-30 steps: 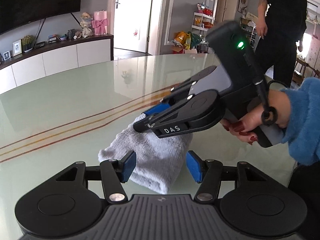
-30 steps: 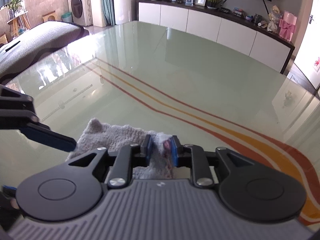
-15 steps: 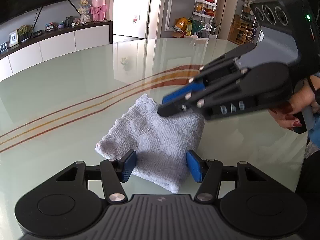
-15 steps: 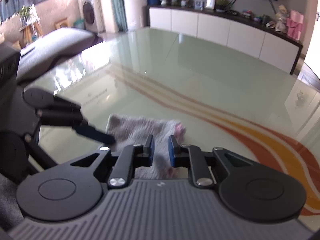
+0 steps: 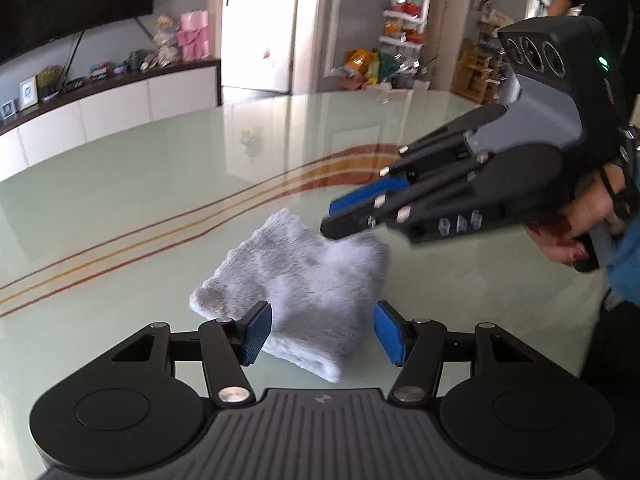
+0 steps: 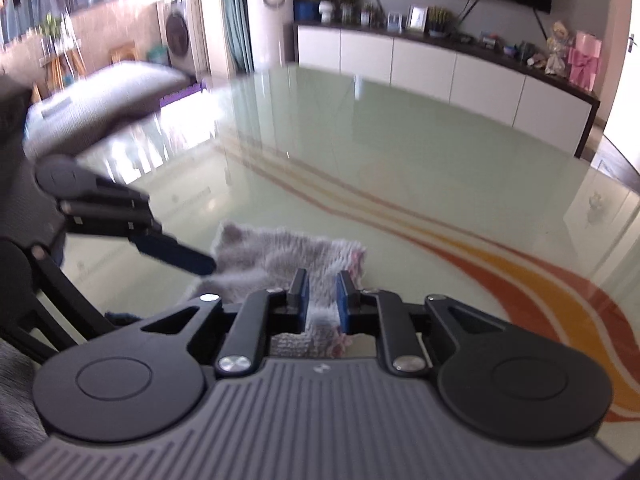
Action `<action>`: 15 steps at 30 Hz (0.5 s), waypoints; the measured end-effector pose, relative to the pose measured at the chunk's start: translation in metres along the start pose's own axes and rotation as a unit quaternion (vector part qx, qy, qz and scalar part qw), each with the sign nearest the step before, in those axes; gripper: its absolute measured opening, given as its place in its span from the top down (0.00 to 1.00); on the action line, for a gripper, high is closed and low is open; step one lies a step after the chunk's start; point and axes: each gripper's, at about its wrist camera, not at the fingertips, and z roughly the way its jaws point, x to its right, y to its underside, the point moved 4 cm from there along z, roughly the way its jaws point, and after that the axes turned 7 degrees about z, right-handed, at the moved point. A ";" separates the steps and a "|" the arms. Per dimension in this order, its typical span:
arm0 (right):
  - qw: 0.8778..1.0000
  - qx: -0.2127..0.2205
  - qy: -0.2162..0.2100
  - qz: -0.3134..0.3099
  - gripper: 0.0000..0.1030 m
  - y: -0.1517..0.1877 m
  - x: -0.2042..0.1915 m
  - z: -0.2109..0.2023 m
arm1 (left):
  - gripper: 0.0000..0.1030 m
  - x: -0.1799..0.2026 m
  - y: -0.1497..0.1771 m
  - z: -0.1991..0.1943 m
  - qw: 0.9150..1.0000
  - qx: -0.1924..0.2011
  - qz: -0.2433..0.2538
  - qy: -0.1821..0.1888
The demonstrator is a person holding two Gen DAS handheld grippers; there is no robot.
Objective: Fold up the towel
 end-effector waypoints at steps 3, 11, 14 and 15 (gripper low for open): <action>1.000 -0.007 -0.025 0.001 0.86 0.002 -0.002 -0.008 | 0.38 0.008 0.001 -0.002 1.000 0.002 0.018 0.012; 0.998 -0.062 -0.007 -0.014 0.86 0.016 -0.012 0.020 | 0.37 0.014 0.008 0.021 0.999 -0.031 0.032 0.002; 0.997 -0.081 0.004 -0.003 0.86 0.025 -0.005 0.030 | 0.38 0.013 0.009 0.025 0.999 -0.038 0.027 -0.005; 0.997 -0.080 0.004 0.000 0.86 0.027 -0.004 0.031 | 0.38 0.014 0.010 0.025 0.999 -0.038 0.026 -0.008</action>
